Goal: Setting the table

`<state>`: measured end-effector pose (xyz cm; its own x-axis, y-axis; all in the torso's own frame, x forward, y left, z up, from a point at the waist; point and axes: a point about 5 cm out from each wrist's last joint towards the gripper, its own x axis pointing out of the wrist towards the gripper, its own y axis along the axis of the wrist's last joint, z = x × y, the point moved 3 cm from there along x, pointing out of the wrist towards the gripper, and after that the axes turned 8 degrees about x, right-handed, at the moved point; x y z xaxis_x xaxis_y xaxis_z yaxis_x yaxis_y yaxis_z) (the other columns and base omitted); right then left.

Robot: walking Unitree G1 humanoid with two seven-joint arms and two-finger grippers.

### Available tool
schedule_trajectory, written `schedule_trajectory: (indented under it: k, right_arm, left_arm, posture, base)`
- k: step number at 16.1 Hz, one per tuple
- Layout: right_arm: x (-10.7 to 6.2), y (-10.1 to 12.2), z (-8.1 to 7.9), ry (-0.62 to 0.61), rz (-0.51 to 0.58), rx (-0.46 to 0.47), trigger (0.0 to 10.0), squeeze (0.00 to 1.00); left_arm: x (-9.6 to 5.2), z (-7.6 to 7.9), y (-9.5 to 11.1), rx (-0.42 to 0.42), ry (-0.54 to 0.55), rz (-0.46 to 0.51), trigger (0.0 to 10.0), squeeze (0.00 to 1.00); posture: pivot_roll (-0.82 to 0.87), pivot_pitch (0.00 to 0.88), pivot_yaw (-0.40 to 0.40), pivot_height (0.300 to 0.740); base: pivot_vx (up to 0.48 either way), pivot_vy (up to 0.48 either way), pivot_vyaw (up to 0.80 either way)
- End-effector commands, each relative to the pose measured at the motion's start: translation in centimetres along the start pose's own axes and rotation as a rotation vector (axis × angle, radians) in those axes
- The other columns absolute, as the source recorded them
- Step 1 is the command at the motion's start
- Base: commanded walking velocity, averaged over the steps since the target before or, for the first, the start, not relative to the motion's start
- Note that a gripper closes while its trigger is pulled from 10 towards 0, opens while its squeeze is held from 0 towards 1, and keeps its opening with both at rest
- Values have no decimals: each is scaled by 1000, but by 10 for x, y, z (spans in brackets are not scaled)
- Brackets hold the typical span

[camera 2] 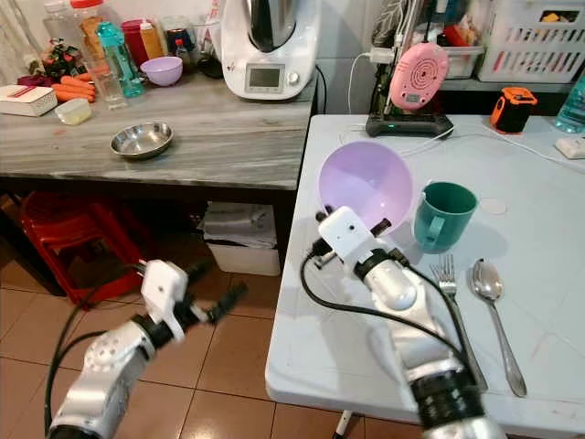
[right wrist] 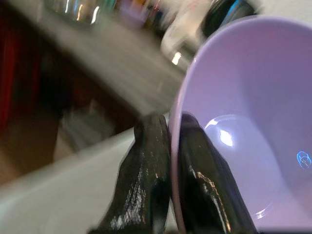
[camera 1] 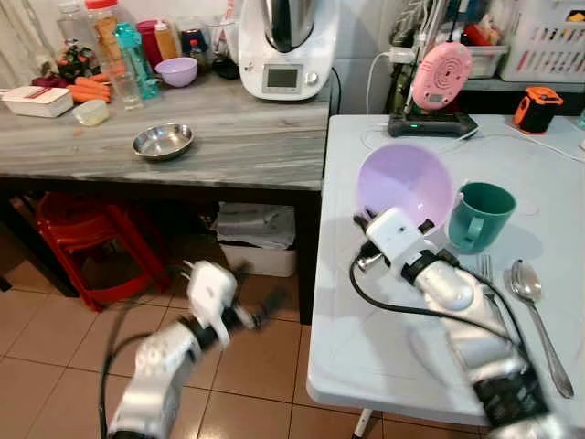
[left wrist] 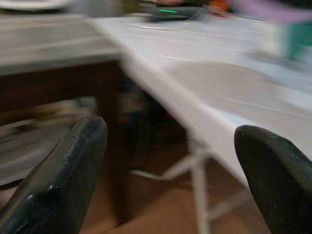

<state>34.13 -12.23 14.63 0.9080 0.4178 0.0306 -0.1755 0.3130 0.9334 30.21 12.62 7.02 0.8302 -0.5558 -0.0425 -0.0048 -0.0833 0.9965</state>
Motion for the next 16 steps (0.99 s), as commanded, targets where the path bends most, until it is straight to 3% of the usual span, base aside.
schedule_trajectory:
  k: [1, 2, 3, 5, 6, 10, 16]
  right_arm:
    - [-3, 6, 7, -72, 24, 38, 3529, 0]
    - [-8, 7, 7, -164, 48, 140, 10000, 0]
    - [-12, 6, 8, -223, 53, 204, 10000, 0]
    - [-24, 3, 7, -301, 56, 236, 10000, 0]
    - [-31, -4, 6, -345, 30, 320, 10000, 0]
    - [-36, -8, 1, -346, 4, 311, 10000, 0]
    - [-35, -7, 2, -339, 5, 312, 10000, 0]
  left_arm:
    - [0, -12, -1, 4, 71, -28, 10000, 0]
    - [2, -20, -3, -20, 125, -51, 10000, 0]
    - [2, -22, -3, -31, 123, -44, 10000, 0]
    - [3, -26, -1, -50, 140, -38, 10000, 0]
    - [5, -25, 0, -54, 147, -35, 10000, 0]
    - [10, -22, 2, -52, 146, -27, 10000, 0]
    - [10, -21, 2, -56, 148, -21, 10000, 0]
  posture:
    - [-73, 0, 74, 740]
    - [-76, 0, 74, 740]
    - [-81, 0, 74, 740]
    - [-86, 0, 77, 740]
    - [-93, 0, 76, 740]
    - [-102, 0, 77, 740]
    - [-94, 0, 68, 740]
  base:
    - [0, 0, 0]
    - [0, 0, 0]
    - [0, 0, 0]
    - [0, 0, 0]
    - [0, 0, 0]
    - [0, 0, -389]
    - [0, 353, -245]
